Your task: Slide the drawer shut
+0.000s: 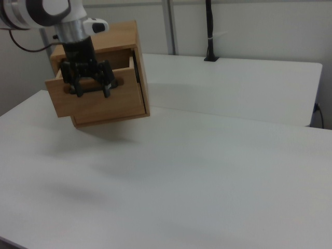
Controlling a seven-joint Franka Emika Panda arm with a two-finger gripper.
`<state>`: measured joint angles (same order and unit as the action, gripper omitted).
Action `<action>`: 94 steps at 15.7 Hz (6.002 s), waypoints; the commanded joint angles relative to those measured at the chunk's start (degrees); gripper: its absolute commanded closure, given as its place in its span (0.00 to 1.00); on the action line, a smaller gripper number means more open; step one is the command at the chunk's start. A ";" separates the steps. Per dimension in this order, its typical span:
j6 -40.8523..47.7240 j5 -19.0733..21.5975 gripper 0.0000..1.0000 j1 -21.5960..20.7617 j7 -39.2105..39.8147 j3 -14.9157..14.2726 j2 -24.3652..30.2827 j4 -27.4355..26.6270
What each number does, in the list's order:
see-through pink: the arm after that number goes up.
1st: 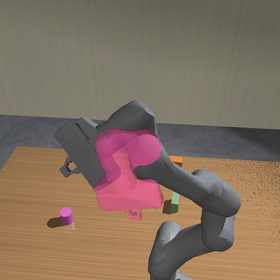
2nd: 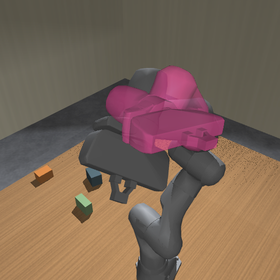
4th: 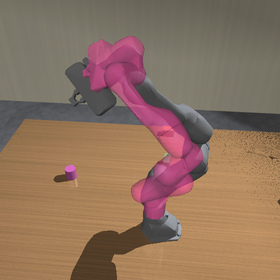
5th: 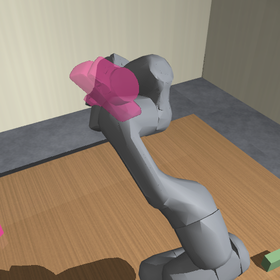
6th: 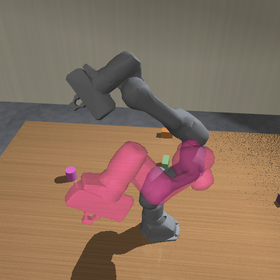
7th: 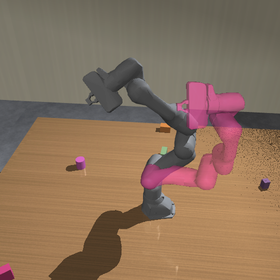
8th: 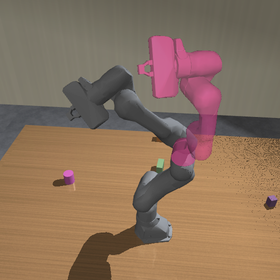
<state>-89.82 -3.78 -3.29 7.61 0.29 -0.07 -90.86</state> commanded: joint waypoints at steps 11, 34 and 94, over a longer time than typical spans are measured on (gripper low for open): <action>-18.97 1.23 1.00 -2.42 -16.21 4.45 -7.23 -0.81; -50.08 0.35 1.00 -7.43 -69.38 4.45 -22.52 10.44; -5.19 3.52 0.00 -0.14 -9.46 -3.19 4.72 -1.52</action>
<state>-94.12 -1.51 -3.93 -0.58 -2.76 5.23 -93.17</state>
